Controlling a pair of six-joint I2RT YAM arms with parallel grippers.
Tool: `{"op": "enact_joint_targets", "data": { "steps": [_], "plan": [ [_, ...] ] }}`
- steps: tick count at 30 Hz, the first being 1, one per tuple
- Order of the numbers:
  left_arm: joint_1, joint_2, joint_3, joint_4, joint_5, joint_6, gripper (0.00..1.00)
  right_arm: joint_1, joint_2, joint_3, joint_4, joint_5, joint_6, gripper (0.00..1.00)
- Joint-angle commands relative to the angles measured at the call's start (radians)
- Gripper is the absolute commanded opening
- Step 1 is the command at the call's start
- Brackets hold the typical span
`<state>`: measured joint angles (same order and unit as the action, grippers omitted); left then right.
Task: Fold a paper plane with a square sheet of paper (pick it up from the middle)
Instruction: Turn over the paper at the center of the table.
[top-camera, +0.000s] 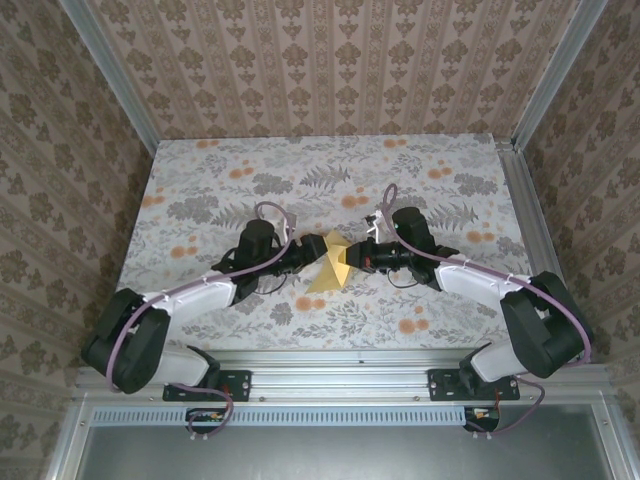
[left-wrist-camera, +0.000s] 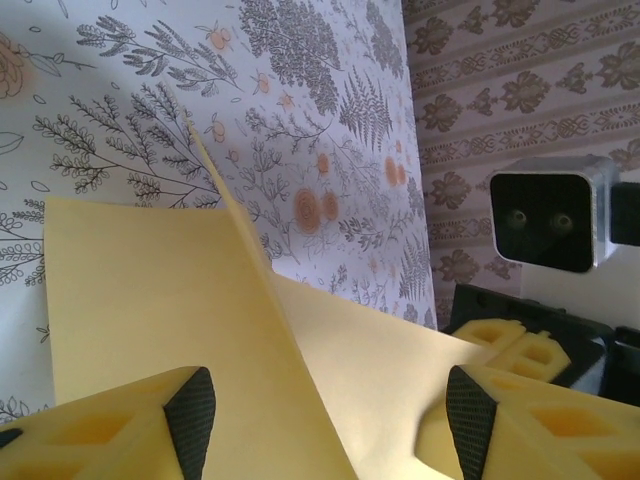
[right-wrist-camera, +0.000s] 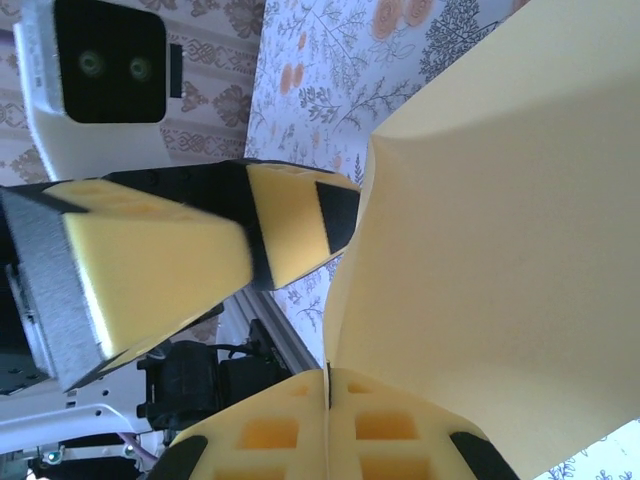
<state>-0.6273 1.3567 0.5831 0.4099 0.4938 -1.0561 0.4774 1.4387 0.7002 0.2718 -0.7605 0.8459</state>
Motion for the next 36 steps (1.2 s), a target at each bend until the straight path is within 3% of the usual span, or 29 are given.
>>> {"op": "enact_joint_targets", "data": {
  "steps": [1, 16, 36],
  "plan": [
    [-0.010, 0.024, 0.026, 0.058, 0.015, -0.035, 0.64, -0.005, -0.034, -0.007, 0.042, -0.036, 0.021, 0.00],
    [-0.029, 0.065, 0.090, 0.060, 0.030, -0.032, 0.37, -0.005, -0.021, -0.020, 0.081, -0.048, 0.035, 0.00],
    [-0.028, 0.062, 0.106, -0.001, 0.041, 0.009, 0.19, -0.031, -0.021, -0.044, 0.099, -0.045, 0.052, 0.00]
  ]
}}
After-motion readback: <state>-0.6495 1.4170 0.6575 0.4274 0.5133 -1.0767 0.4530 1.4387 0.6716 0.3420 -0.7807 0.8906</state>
